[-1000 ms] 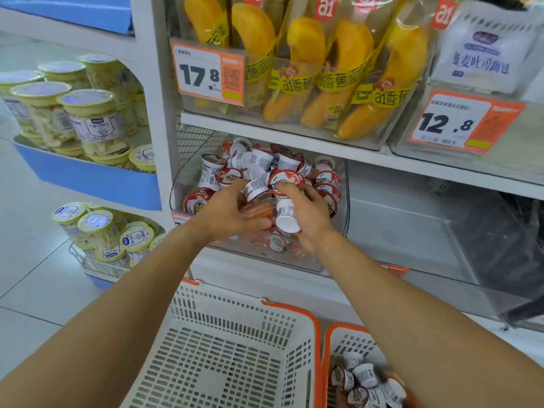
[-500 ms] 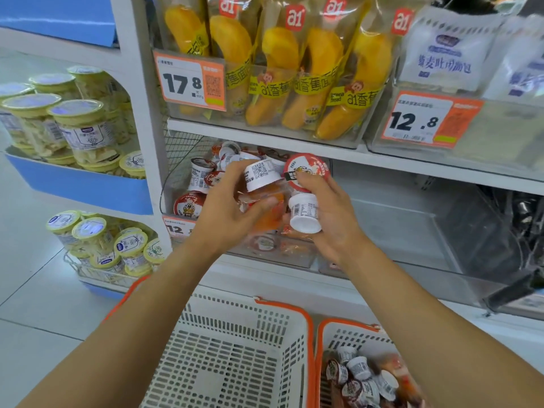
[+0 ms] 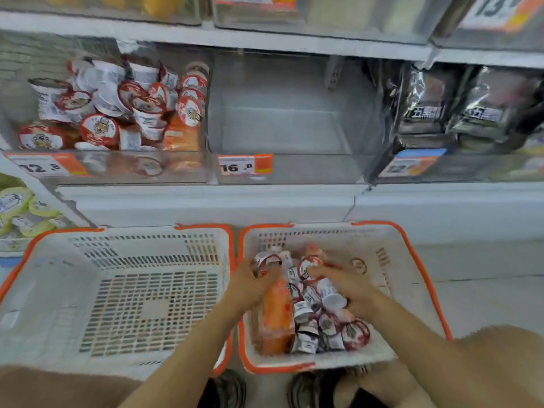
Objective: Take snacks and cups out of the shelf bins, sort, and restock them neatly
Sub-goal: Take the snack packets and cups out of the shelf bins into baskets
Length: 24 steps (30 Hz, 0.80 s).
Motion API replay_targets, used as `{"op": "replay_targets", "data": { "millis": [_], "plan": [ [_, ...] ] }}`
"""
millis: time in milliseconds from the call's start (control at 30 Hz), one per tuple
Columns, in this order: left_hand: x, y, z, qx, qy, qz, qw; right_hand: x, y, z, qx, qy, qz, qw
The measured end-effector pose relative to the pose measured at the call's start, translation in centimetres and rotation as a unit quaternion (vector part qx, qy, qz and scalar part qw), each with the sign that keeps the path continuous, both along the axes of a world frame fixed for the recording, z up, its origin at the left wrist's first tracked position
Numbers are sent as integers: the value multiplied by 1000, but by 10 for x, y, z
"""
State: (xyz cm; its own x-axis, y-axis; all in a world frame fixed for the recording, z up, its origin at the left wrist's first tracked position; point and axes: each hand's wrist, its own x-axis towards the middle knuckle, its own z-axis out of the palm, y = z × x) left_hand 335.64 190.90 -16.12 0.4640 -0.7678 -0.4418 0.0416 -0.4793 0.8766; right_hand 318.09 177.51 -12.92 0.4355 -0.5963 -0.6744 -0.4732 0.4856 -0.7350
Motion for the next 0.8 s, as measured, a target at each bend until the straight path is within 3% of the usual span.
{"op": "replay_targets", "data": {
  "millis": [100,167,333,467,567,700,800],
  "plan": [
    [-40,-11,-34,78,0,-27,997,-53,5,-58,24,78,-26,996],
    [-58,-18,-42,118,10,-50,992,-65,6,-80,51,73,-69,994],
    [-57,-30,-37,135,-77,-127,980,-56,9,-52,1,61,-60,996],
    [-8,-32,15,43,-180,-87,979,-44,-3,-15,-128,77,67,987],
    [44,-24,71,-53,-237,-3,970,-12,-14,25,-260,108,148,948],
    [113,-8,140,-137,-342,127,921,65,-4,102,-370,-46,134,918],
    [169,3,178,-166,-420,187,872,138,15,160,-430,-169,170,871]
  ]
}}
